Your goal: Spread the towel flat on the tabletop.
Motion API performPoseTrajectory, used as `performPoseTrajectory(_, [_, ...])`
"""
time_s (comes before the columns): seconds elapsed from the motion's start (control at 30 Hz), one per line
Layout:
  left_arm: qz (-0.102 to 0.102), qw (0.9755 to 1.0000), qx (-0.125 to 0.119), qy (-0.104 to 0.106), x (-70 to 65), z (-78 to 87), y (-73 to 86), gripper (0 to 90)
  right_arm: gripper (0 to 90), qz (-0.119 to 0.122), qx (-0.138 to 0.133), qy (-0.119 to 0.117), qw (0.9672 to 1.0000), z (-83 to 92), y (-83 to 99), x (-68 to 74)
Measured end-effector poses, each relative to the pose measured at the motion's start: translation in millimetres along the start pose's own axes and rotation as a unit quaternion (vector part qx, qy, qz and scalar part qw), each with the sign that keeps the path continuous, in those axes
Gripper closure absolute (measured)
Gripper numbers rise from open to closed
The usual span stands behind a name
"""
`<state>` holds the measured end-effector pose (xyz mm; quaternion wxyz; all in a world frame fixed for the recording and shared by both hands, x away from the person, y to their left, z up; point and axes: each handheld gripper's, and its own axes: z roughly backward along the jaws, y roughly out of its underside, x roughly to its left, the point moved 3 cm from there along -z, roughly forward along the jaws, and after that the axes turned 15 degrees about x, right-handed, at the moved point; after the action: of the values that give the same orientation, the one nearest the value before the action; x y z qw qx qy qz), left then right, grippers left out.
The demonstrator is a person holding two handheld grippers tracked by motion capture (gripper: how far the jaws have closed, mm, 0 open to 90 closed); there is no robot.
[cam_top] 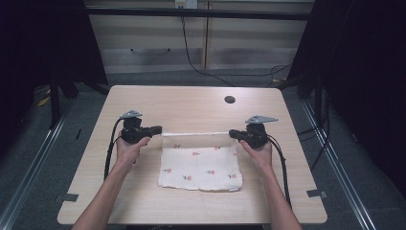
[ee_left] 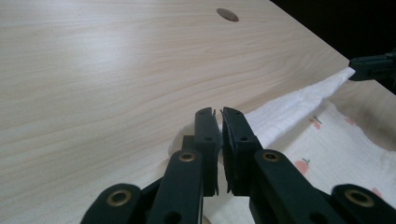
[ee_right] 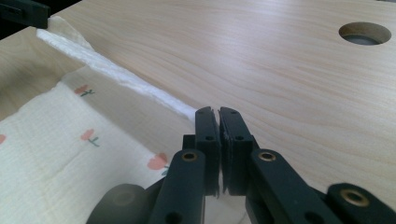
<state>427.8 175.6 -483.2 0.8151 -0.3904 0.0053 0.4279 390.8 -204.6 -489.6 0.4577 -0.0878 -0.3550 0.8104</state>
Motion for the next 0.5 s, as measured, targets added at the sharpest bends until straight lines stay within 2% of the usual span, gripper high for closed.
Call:
performPoseTrajectory(0.13, [-0.006,1.0000,-0.005,0.001,-1.3,-3.2,-2.2,82.6,85.2,-0.010,0.002,0.002,0.9999,-5.5,-1.3,-5.5])
performPoseTrajectory(0.17, [-0.006,1.0000,-0.006,-0.005,-2.5,-2.9,-3.2,81.2,83.9,-0.013,0.001,0.003,0.9999,-6.3,-1.6,-7.2])
performPoseTrajectory(0.23, [-0.008,0.9999,-0.008,-0.004,-3.3,-2.3,-4.4,75.1,81.4,-0.016,0.001,0.003,0.9999,-6.9,-1.9,-9.0])
performPoseTrajectory(0.37, [-0.007,0.9997,-0.016,-0.015,-3.3,2.4,-6.6,65.8,66.0,-0.035,-0.006,0.018,0.9992,-5.8,-3.4,-15.3])
performPoseTrajectory(0.47, [-0.010,0.9997,-0.016,-0.018,-4.4,4.6,-5.7,63.1,55.1,-0.043,-0.004,0.025,0.9987,-2.8,-3.1,-17.2])
performPoseTrajectory(0.5, [-0.010,0.9997,-0.016,-0.018,-4.4,4.6,-5.7,62.4,55.1,-0.043,-0.004,0.025,0.9987,-2.8,-3.1,-17.2])
